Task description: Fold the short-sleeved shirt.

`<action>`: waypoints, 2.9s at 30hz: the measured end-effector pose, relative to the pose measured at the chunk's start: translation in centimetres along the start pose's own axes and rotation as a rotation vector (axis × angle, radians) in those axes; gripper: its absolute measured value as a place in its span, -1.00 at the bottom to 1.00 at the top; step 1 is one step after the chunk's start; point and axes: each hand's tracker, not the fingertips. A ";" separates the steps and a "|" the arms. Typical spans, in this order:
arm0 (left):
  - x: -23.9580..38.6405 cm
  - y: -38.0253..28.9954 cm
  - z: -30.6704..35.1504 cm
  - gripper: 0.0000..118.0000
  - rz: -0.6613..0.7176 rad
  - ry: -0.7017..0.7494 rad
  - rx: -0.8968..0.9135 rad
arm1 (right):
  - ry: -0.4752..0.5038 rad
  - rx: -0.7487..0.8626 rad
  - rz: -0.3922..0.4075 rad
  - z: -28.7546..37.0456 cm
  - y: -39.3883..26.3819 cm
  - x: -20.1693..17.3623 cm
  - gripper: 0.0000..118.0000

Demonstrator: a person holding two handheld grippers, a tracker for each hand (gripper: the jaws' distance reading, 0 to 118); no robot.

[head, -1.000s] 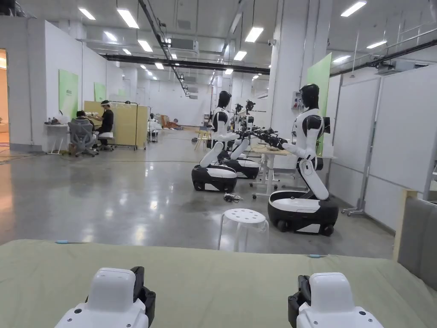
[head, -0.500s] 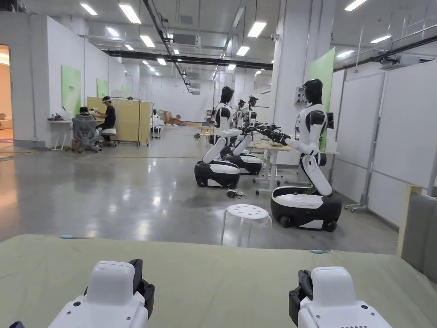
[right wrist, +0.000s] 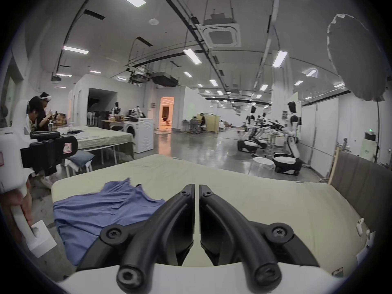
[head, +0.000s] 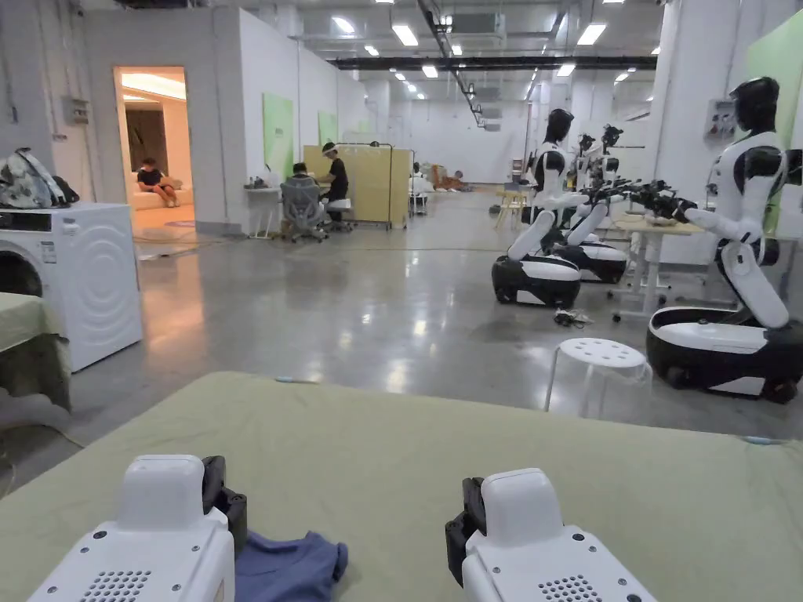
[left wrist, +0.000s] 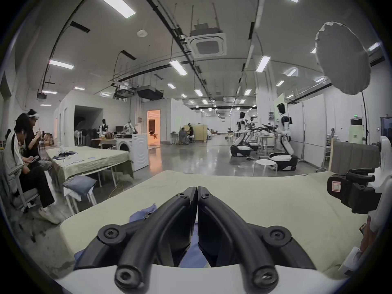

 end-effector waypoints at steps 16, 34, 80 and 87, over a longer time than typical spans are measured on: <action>-4.3 -13.9 -18.7 0.30 -0.016 -0.102 -0.751 | -0.022 -0.125 0.028 -3.0 -4.6 1.4 -0.90; -2.3 -19.5 -22.1 -0.87 -0.179 -0.121 -0.768 | -0.099 -0.187 -0.009 -3.6 -6.4 5.8 -0.90; 33.5 -10.1 -1.3 0.28 -0.236 -0.846 -0.308 | -0.491 -0.196 -0.111 14.9 -10.2 23.3 -0.90; 18.5 -12.3 -1.5 0.00 -0.174 -0.601 -0.419 | -0.378 -0.208 -0.132 12.1 -12.1 18.4 -0.90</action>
